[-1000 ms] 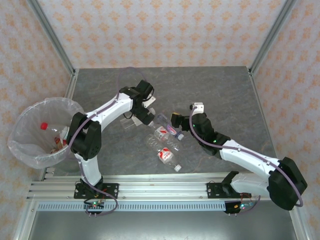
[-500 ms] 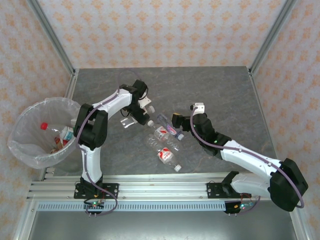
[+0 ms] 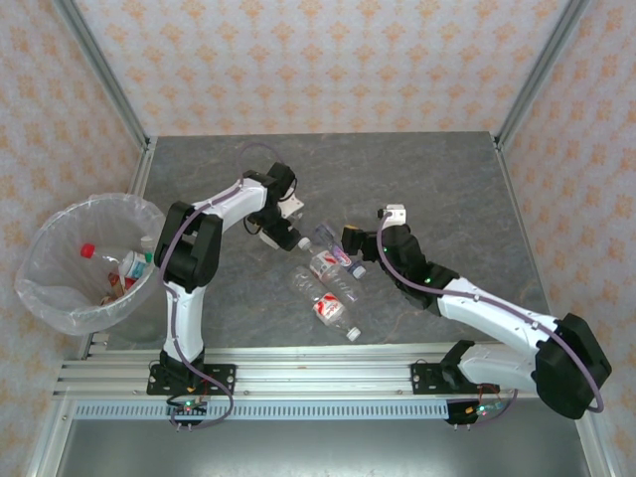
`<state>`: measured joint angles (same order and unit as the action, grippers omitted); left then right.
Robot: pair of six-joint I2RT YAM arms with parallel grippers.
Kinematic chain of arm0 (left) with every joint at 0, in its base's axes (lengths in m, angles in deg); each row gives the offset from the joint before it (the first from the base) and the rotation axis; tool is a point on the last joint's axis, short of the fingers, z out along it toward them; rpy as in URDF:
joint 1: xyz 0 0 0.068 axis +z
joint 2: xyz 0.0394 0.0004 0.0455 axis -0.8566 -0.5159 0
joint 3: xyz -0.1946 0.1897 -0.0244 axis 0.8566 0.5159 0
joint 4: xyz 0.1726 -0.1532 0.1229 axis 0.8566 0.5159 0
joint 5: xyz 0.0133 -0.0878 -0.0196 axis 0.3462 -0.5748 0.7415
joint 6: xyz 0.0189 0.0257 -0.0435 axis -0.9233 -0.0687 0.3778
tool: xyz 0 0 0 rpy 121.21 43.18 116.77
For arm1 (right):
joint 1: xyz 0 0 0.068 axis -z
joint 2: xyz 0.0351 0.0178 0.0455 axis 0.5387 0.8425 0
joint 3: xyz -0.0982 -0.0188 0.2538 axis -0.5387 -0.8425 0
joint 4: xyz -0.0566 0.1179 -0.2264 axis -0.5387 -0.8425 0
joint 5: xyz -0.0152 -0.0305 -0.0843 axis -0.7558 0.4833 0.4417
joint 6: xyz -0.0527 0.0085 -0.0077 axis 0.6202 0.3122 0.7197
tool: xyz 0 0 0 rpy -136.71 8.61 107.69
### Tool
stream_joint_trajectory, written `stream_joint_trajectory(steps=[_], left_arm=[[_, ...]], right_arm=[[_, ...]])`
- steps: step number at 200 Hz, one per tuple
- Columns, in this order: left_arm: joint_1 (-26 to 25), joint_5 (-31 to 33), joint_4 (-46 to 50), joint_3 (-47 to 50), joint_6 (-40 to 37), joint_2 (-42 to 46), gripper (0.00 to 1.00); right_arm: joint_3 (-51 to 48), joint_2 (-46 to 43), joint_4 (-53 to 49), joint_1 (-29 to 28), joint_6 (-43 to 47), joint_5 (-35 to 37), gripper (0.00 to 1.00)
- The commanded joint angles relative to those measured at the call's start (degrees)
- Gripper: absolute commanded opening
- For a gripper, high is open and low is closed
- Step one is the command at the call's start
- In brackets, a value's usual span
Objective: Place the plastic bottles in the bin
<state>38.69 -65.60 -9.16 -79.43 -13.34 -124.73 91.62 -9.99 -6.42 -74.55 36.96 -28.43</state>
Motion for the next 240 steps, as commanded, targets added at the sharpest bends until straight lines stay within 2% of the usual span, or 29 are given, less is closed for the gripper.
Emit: stream_joint_trajectory(steps=[1, 47, 120, 141, 202, 240], left_arm=[[0.11, 0.34, -2.07, -0.82, 2.04, -0.79, 0.93], [0.83, -3.40, -3.90, -0.55, 3.99, -1.24, 0.80], [0.83, 1.75, -5.37, 1.39, 7.36, 2.80, 0.69], [0.83, 2.48, -7.02, 2.61, 8.46, 4.76, 0.62], [0.86, 3.10, -7.07, 3.13, 10.64, 5.53, 0.48], [0.91, 3.03, -9.67, 5.04, 12.85, 7.65, 0.35]], right_arm=[[2.16, 0.80, -0.96, 0.12, -0.66, 1.68, 0.99], [2.44, 1.06, -1.74, 0.12, -0.32, 1.78, 0.99], [2.51, 2.03, -1.63, 0.12, -0.39, 1.75, 0.99], [2.13, 2.29, -0.43, 0.12, 0.43, 0.78, 0.99], [0.02, 1.18, 2.95, 0.12, -0.89, 3.23, 0.99], [-2.65, -1.40, 5.87, 0.12, 0.63, 2.68, 0.99]])
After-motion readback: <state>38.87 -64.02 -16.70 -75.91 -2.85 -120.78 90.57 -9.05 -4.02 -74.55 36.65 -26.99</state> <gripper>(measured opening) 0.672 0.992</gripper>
